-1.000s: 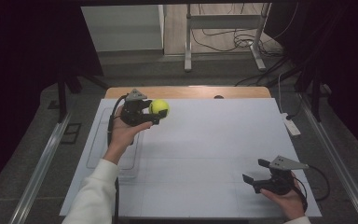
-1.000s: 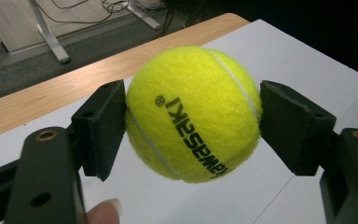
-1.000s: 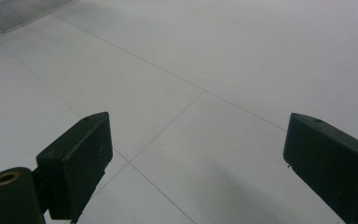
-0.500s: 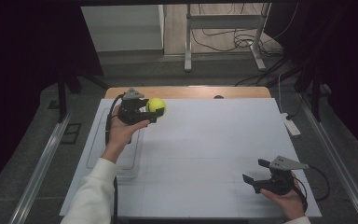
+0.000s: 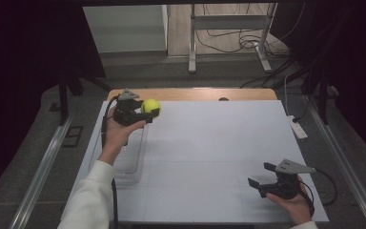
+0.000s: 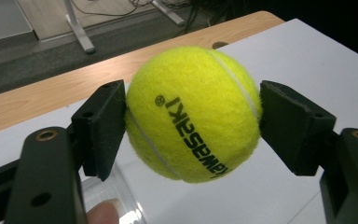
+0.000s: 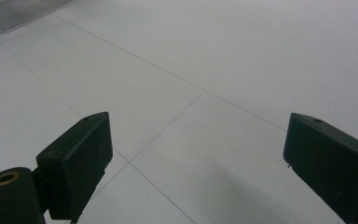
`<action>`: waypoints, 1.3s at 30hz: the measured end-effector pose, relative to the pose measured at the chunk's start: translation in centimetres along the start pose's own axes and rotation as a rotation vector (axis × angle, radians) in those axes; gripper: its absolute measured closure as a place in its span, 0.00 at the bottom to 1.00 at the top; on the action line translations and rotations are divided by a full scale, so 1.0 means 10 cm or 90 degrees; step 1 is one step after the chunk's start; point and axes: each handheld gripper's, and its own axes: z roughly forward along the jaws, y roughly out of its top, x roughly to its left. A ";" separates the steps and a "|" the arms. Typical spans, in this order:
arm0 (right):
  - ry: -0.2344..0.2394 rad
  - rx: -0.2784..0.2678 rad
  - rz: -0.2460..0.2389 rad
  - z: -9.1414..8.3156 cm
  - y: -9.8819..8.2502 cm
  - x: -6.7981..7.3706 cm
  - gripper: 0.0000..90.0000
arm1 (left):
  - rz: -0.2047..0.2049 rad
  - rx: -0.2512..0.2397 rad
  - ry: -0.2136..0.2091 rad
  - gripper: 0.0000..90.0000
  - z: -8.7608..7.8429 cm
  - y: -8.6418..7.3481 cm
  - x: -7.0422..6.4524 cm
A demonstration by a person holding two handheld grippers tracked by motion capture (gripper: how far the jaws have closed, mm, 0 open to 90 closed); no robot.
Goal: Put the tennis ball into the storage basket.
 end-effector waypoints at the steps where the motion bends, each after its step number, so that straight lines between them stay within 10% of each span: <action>1: -0.001 0.000 0.000 0.00 0.00 0.00 0.09 | -0.004 0.000 0.004 0.30 -0.01 0.00 0.02; 39: 0.000 -0.003 0.001 -0.01 0.01 0.01 0.09 | -0.033 0.009 0.072 0.30 -0.20 -0.12 0.40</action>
